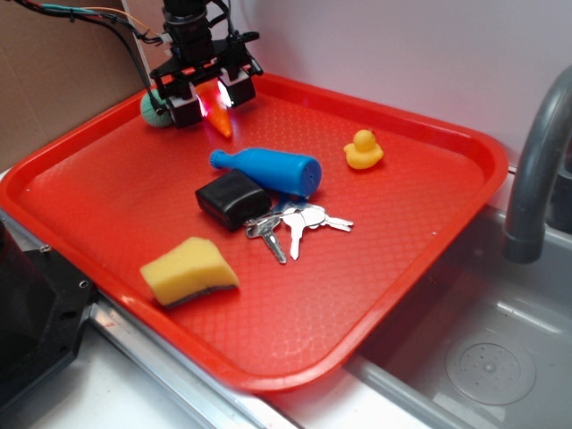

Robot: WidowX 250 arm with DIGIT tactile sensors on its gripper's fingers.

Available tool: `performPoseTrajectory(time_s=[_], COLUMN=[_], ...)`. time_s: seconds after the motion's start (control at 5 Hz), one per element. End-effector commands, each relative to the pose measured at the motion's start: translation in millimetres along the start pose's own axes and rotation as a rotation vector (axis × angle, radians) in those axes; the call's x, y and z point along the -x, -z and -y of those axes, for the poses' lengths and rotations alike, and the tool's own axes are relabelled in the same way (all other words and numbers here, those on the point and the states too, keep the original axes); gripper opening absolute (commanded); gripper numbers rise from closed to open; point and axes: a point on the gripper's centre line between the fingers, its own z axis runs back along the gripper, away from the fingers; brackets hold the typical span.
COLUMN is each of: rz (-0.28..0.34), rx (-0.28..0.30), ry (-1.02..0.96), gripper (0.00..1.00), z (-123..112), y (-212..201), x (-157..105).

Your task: Grab the carrot.

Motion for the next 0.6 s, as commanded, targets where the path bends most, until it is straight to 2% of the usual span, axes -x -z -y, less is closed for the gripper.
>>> performPoseTrajectory(time_s=[0.0, 0.2, 0.4], rz=[-0.096, 0.058, 0.2], rx=[0.058, -0.009, -0.008], ry=[0.158, 0.418, 0.671], gripper=[0.0, 0.0, 0.0], z=[-7, -10, -43], y=[-28, -76, -123], x=[21, 54, 83])
